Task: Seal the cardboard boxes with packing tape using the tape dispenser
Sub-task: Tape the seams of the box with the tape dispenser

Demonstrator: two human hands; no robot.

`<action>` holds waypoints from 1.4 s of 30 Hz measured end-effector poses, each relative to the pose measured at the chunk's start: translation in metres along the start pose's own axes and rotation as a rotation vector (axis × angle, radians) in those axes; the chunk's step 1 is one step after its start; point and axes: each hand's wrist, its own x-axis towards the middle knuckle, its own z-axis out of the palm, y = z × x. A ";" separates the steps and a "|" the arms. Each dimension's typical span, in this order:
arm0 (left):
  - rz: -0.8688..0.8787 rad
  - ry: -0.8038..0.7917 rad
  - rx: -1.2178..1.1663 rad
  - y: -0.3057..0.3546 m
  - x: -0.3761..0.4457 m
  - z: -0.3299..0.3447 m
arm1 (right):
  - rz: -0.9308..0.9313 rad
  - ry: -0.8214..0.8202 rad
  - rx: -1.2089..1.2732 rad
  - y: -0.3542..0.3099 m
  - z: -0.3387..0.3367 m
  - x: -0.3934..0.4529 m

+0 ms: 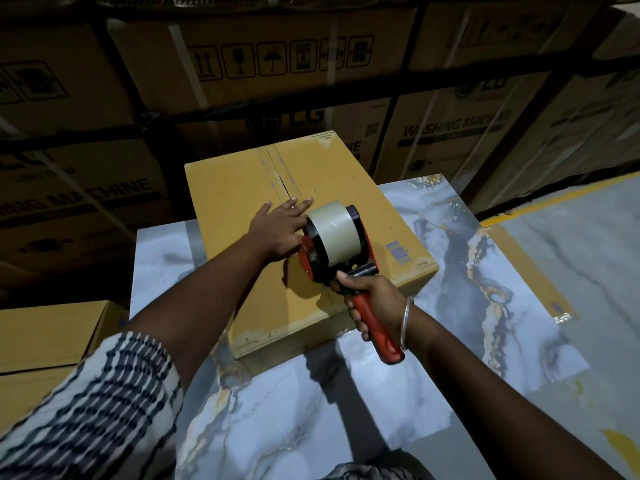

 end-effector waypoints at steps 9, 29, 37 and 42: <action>0.034 -0.011 0.020 -0.004 0.005 -0.005 | -0.089 -0.017 0.045 0.043 -0.012 -0.027; 0.276 0.004 -0.027 0.061 -0.049 0.012 | -0.390 -0.031 0.143 0.117 -0.035 -0.014; 0.252 -0.003 -0.019 0.063 -0.045 0.008 | -0.436 -0.098 0.216 0.137 -0.045 -0.002; 0.246 0.032 0.002 0.067 -0.050 0.006 | -0.349 -0.051 0.227 0.182 -0.057 0.007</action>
